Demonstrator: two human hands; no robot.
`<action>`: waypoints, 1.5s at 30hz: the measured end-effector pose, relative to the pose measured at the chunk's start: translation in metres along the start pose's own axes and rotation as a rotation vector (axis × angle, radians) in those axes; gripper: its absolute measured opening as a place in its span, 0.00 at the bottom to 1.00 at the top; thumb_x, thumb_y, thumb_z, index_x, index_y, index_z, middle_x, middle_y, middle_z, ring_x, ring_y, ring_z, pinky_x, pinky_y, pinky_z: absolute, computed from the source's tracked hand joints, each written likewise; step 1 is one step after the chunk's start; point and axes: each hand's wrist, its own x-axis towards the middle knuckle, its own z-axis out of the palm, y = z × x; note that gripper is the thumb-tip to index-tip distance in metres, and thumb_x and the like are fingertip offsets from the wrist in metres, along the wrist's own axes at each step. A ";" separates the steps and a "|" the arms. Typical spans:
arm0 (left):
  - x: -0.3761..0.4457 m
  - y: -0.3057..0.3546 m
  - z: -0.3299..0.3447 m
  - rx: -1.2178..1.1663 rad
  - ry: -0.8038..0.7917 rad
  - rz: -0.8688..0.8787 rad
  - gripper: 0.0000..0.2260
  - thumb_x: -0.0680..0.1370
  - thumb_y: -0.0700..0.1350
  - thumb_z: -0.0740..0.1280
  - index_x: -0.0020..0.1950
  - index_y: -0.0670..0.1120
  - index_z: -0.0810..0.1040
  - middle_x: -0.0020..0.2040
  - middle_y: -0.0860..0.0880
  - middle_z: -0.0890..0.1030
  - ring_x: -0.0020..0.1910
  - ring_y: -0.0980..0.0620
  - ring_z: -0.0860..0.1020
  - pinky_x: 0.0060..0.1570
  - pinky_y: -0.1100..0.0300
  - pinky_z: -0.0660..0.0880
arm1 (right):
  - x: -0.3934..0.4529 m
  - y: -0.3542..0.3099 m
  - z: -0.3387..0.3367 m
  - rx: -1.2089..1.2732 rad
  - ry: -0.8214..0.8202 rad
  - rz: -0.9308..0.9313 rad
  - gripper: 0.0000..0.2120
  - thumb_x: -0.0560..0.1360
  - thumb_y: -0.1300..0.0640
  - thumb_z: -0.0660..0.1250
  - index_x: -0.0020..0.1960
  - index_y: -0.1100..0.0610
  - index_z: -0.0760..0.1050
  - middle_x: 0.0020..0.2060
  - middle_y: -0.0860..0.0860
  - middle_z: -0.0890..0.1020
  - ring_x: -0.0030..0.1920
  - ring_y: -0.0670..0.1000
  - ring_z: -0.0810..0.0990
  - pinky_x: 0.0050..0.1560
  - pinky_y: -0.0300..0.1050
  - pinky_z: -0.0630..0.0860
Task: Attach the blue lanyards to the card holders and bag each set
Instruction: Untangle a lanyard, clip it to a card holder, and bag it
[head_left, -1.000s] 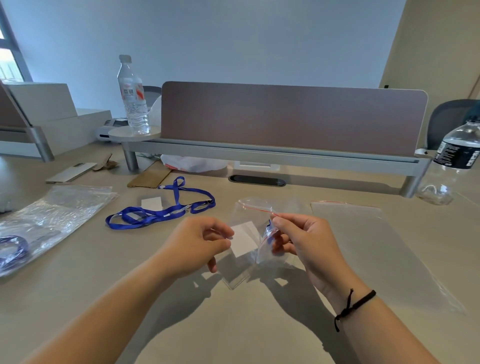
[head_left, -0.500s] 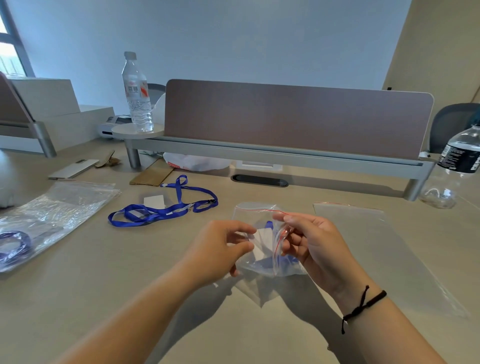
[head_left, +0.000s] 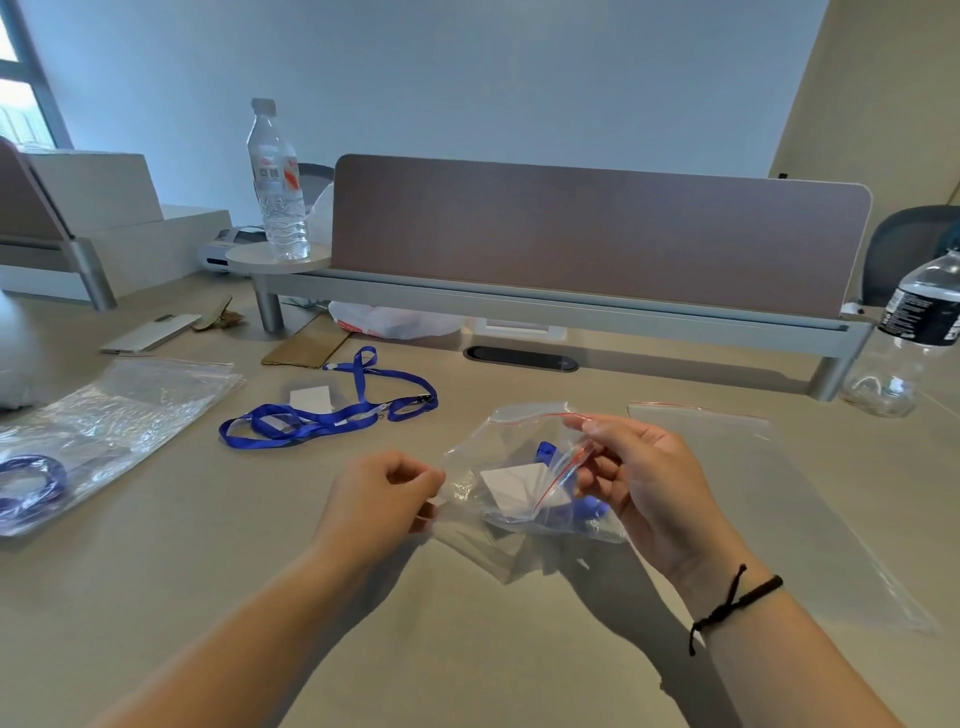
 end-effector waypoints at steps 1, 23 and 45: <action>-0.001 0.001 -0.002 -0.114 -0.042 -0.055 0.05 0.78 0.44 0.71 0.50 0.43 0.83 0.39 0.44 0.86 0.39 0.49 0.85 0.46 0.52 0.84 | -0.001 0.001 0.002 -0.042 -0.008 -0.018 0.09 0.78 0.64 0.67 0.53 0.59 0.85 0.33 0.58 0.79 0.31 0.52 0.75 0.33 0.43 0.79; -0.029 0.083 -0.061 -0.296 -0.196 0.140 0.09 0.74 0.41 0.75 0.53 0.43 0.84 0.48 0.42 0.86 0.49 0.44 0.85 0.54 0.47 0.82 | -0.015 -0.012 0.095 -0.554 -0.237 -0.355 0.02 0.77 0.54 0.72 0.49 0.49 0.81 0.33 0.54 0.82 0.29 0.45 0.75 0.32 0.41 0.75; -0.037 0.118 -0.159 0.288 -0.195 0.358 0.04 0.78 0.42 0.72 0.47 0.44 0.86 0.41 0.45 0.87 0.42 0.47 0.86 0.47 0.52 0.84 | -0.011 -0.105 0.074 -0.140 -0.120 -0.176 0.03 0.74 0.63 0.74 0.45 0.64 0.82 0.38 0.57 0.84 0.35 0.52 0.81 0.37 0.43 0.81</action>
